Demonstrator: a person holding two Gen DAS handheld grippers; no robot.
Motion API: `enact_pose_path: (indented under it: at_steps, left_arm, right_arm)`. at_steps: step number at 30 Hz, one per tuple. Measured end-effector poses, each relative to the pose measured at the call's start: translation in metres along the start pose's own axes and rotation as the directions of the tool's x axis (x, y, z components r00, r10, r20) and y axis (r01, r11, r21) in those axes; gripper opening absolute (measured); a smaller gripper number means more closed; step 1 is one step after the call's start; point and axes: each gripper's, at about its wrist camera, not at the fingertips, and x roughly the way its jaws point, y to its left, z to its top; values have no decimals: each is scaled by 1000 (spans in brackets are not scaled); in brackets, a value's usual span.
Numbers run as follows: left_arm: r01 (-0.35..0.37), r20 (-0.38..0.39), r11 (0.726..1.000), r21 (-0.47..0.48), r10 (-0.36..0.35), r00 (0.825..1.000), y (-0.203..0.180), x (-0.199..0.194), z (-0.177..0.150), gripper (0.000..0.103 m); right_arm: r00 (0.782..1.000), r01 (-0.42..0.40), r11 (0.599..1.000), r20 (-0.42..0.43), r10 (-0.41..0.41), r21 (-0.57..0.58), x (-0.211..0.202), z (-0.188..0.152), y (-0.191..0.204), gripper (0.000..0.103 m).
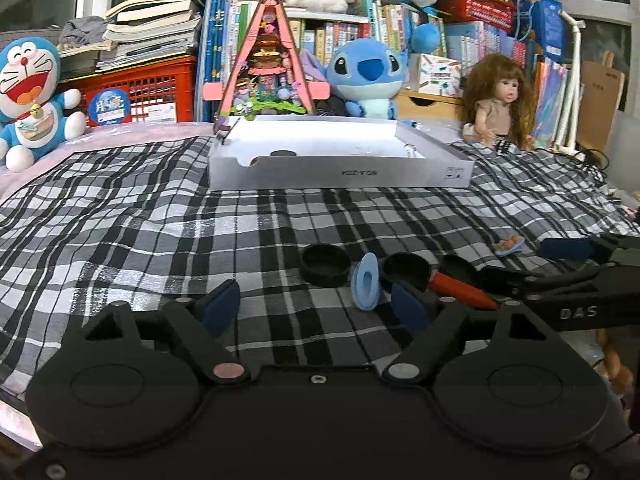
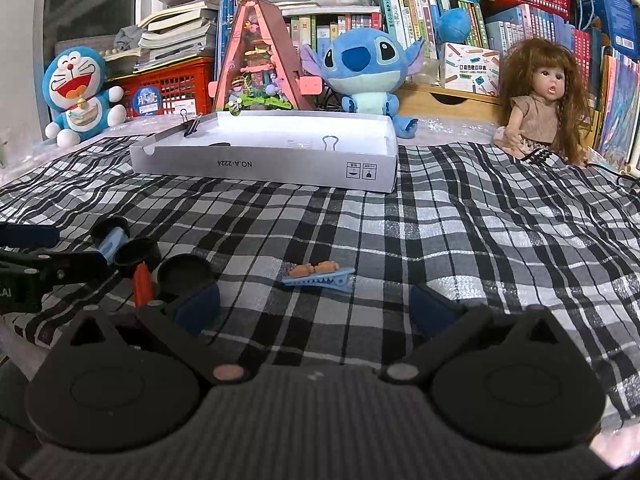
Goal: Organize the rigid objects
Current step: 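Grasp the blue hair clip with the left tool while the right tool grasps the blue-and-orange hair clip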
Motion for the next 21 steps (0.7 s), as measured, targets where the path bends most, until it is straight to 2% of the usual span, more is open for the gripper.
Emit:
enact_pose_path:
  at_steps: [5,11,15,21]
  left_arm:
    - [-23,-5,1000,-8,23,1000,9,-2,-2,69]
    - [-73,-6,997,-16,73,997,24,-3,-1,68]
    - [-80,-7,996,-37,79,997,28,-3,2,68]
    - [2,16,1000,-30,-1,1000,17,-11,3,68]
  right_arm:
    - [1000,0,1000,-9,0,1,1,1,1,103]
    - [999,-15,1000,-36,15,-4,3,6,0,103]
    - [999,-22,1000,-41,21,-11,4,7,1,103]
    - [999,-33,998,-21,32,-45,1,11,5,103]
